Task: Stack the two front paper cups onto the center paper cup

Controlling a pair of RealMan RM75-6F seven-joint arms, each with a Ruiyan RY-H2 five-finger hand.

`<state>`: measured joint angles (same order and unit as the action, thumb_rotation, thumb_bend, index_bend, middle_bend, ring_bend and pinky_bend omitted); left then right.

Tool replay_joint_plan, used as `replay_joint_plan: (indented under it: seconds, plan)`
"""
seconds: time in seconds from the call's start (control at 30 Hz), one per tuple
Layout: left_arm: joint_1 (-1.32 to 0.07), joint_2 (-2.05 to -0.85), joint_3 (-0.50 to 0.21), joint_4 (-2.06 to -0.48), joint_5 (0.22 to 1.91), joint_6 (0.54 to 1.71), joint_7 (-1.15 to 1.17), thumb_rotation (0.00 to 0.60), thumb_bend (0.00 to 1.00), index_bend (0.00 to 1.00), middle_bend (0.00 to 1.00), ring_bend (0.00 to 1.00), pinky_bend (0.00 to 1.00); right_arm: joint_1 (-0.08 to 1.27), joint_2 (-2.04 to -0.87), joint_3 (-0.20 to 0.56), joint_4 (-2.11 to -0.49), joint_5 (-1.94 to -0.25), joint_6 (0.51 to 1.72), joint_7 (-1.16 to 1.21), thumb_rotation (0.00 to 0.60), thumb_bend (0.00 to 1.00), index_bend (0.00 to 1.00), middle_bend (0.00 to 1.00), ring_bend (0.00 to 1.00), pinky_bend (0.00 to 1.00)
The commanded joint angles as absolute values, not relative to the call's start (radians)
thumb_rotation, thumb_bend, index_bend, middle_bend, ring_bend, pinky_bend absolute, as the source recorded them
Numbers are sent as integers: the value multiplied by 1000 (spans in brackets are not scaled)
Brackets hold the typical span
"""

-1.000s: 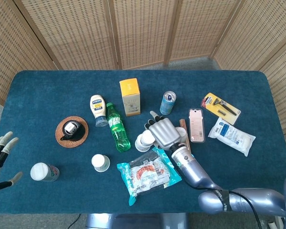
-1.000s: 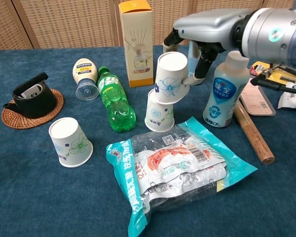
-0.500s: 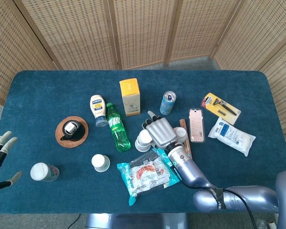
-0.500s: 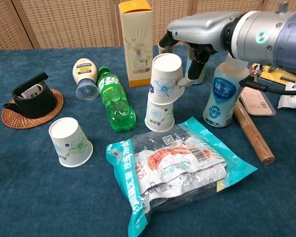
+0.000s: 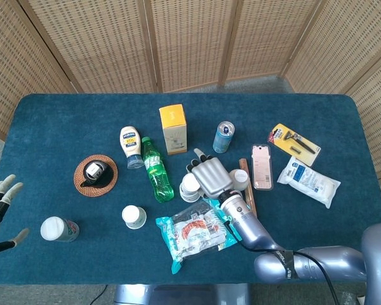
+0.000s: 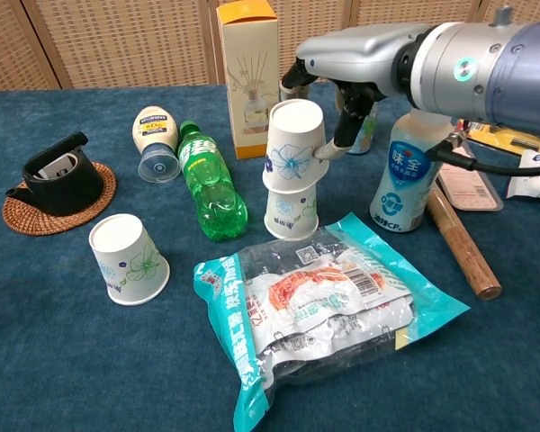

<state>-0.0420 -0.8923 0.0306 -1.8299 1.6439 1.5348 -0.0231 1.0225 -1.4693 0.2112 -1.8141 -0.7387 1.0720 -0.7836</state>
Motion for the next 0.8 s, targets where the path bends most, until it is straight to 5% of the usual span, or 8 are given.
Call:
replay_joint_plan:
  seconds: [0.03, 0.3, 0.63, 0.8]
  plan:
    - [-41, -891, 30, -1830, 1644, 1536, -25, 600, 273, 49, 0, 0, 91, 1026, -1473, 210, -1810, -734, 1073, -784, 600, 373, 407, 364, 96, 385]
    - [-42, -889, 29, -1829, 1643, 1538, -30, 600, 272, 49, 0, 0, 91, 1038, -1478, 203, -1796, -725, 1074, -786, 600, 374, 403, 364, 96, 385]
    - [-41, -888, 28, -1828, 1642, 1539, -32, 600, 272, 48, 0, 0, 91, 1042, -1478, 198, -1804, -730, 1081, -775, 600, 378, 227, 345, 96, 385]
    - [-42, -887, 27, -1829, 1642, 1540, -33, 600, 272, 48, 0, 0, 91, 1039, -1467, 196, -1817, -736, 1087, -771, 600, 380, 216, 343, 96, 385]
